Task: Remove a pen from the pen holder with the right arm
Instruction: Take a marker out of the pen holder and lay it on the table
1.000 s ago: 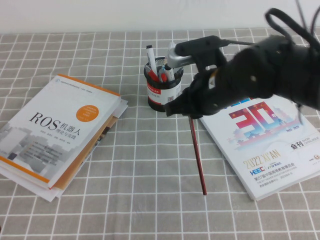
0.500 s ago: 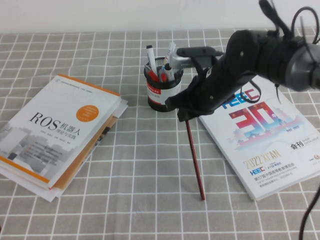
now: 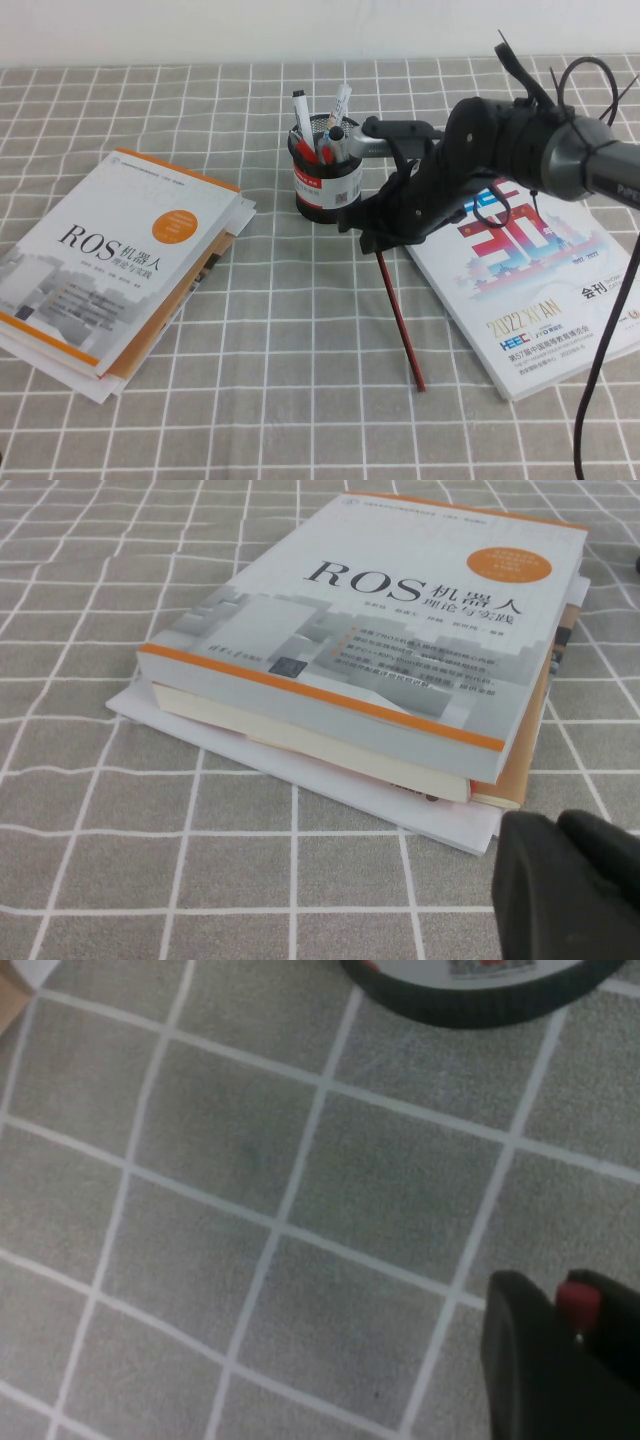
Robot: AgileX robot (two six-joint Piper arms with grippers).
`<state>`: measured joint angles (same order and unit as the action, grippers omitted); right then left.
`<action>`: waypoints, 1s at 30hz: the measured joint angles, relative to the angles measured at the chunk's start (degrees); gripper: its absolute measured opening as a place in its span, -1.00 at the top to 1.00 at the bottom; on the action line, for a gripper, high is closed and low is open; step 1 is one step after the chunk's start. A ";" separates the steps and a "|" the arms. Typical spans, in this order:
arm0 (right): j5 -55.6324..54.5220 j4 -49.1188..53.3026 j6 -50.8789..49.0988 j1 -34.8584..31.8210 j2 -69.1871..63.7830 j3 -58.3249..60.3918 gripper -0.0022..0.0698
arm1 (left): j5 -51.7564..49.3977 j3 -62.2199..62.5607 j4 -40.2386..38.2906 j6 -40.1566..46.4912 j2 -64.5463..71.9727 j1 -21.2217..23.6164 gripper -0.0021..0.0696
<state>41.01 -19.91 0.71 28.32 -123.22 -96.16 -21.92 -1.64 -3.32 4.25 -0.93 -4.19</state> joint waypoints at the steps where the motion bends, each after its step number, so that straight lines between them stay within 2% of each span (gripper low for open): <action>1: -0.15 -0.13 0.00 -0.10 -0.27 0.00 0.88 | 0.00 0.00 0.00 0.00 0.00 0.00 0.95; 3: -0.27 -0.16 0.00 -0.10 -0.51 0.00 0.83 | 0.00 0.00 0.00 0.00 0.00 0.00 0.95; 11: -0.68 -0.46 0.00 -0.10 -0.56 0.00 0.41 | 0.00 0.00 0.00 0.00 0.00 0.00 0.95; 20: 1.46 0.82 0.11 0.32 3.62 0.00 0.34 | 0.00 0.00 0.00 0.00 0.00 0.00 0.95; 23: 3.50 2.55 0.21 1.64 8.19 0.13 0.40 | 0.00 0.00 0.00 0.00 0.00 0.00 0.95; 28: 6.25 5.85 0.30 3.68 19.02 3.67 0.82 | 0.00 0.00 0.00 0.00 0.00 0.00 0.95; 30: 8.15 6.43 0.33 3.81 22.45 5.30 0.89 | 0.00 0.00 0.00 0.00 0.00 0.00 0.95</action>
<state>49.17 -13.48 1.04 32.13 -100.77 -90.86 -21.92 -1.64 -3.32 4.25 -0.93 -4.19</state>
